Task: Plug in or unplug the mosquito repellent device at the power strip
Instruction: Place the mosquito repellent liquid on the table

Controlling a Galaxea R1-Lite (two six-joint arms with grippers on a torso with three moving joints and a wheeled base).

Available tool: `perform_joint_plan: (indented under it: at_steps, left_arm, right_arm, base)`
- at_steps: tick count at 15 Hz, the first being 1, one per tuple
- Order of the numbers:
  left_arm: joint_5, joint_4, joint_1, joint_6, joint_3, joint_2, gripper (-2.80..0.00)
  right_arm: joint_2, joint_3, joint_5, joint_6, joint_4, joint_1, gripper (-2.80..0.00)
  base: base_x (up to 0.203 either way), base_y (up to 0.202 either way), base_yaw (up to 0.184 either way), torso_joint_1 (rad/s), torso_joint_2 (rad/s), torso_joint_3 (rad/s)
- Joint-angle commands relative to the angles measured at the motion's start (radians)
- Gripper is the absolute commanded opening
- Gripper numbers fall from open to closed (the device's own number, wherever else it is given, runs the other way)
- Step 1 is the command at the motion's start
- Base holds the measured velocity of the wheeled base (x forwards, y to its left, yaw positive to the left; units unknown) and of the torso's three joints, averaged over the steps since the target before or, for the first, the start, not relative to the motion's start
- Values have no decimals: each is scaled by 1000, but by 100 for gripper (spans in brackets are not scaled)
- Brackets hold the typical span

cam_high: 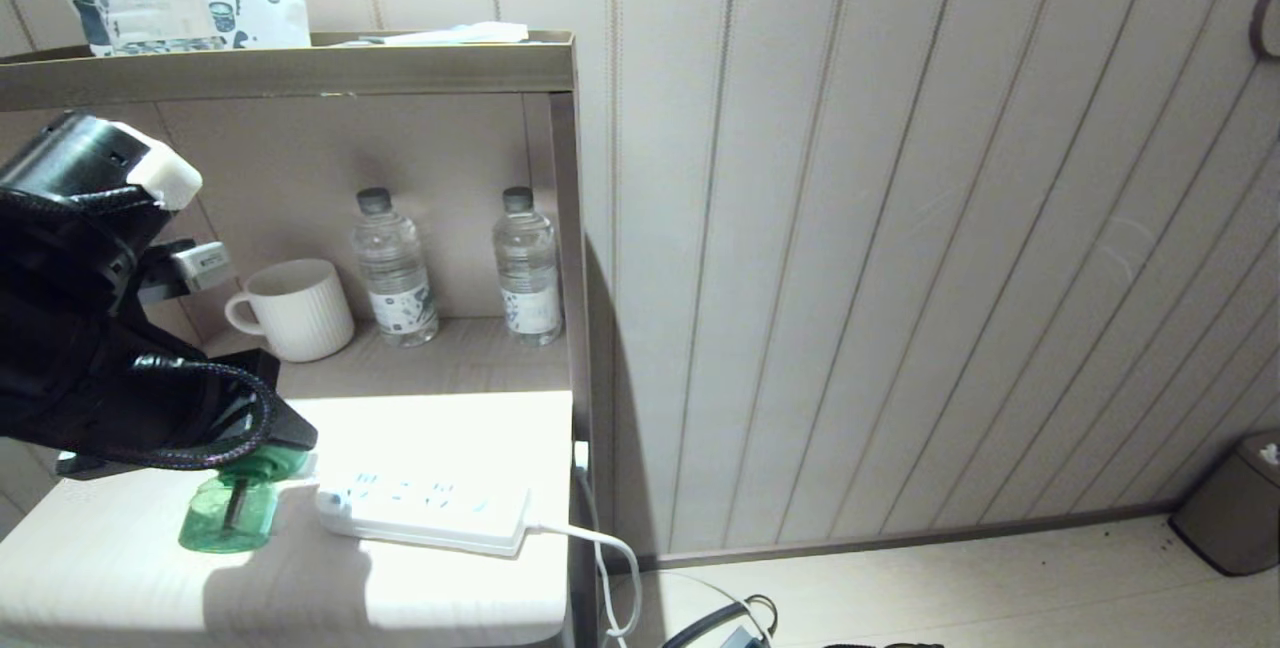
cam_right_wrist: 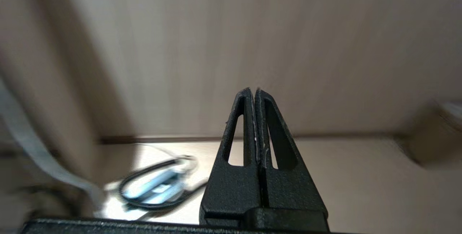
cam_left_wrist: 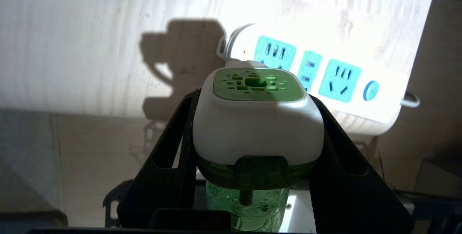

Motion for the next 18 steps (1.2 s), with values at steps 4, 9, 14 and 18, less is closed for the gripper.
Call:
perform_joint_plan:
  at_steps: [4,9,14,18]
  left_arm:
    - [19,-75,43,25,64,-93,-280]
    - [19,-82,76,43,110,-145,-280]
    - [18,-222,124,83,279,-281,-280]
    - [23,-396,134,96,455,-384,-280]
  right_arm:
    - [-27,36,49,24,-4,1,-280]
    - [-29,36,48,30,-4,1,-280]
    - [-29,36,48,30,-4,1,-280]
    - [-29,36,48,30,-4,1,-280]
  base:
    - [0,0,0,0,0,0]
    - [0,0,0,0,0,0]
    - [0,0,0,0,0,0]
    - [0,0,0,0,0,0]
